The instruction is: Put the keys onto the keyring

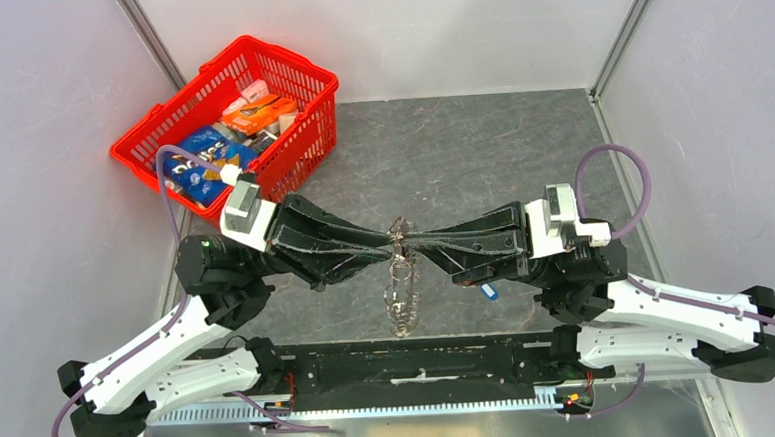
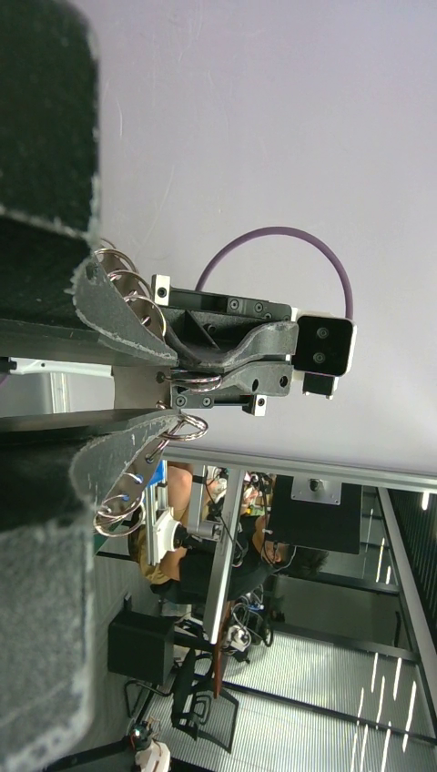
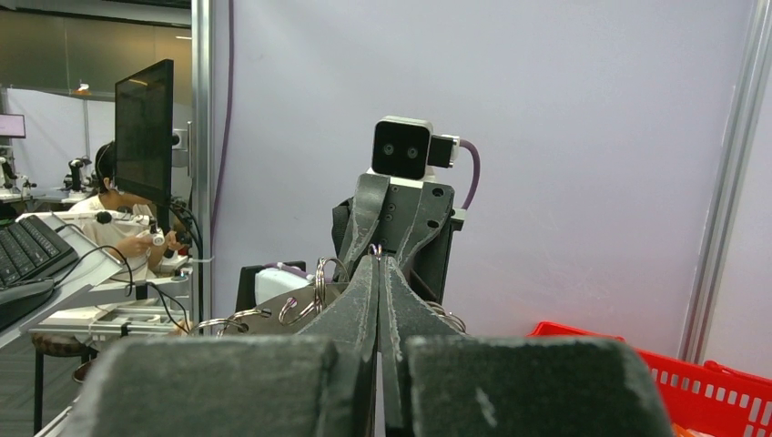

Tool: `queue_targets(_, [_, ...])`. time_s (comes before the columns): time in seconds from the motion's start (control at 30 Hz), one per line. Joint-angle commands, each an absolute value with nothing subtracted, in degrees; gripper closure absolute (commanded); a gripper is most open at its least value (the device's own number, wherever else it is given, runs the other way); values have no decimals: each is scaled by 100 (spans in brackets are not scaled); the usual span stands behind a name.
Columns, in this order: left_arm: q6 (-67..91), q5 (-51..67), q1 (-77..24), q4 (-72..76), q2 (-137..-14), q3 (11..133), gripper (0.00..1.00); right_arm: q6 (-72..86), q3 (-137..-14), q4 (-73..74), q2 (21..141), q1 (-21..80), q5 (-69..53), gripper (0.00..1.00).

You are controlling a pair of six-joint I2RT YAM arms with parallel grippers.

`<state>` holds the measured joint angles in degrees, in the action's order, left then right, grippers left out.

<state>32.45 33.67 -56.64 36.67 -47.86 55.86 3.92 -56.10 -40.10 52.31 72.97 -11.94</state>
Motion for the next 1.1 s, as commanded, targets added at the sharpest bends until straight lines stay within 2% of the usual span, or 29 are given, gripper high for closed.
queue_targets(0.0, [3395, 3479, -5669, 3885, -4803, 5634, 71, 429, -5592, -4502, 5295, 7302, -1066, 100])
queue_targets(0.43, [3372, 3450, -5667, 3832, -4835, 5694, 77, 477, -5616, -4583, 5392, 7297, -1086, 100])
queue_targets(0.57, [3349, 3457, -5669, 3789, -4851, 5715, 88, 505, -5623, -4607, 5402, 7299, -1090, 100])
queue_targets(0.63, [3332, 3454, -5669, 3750, -4853, 5743, 97, 505, -5625, -4597, 5399, 7293, -1106, 100])
queue_targets(1.07, [3169, 3333, -5669, 3648, -4702, 5706, 98, 445, -5577, -4236, 5233, 7296, -1145, 100])
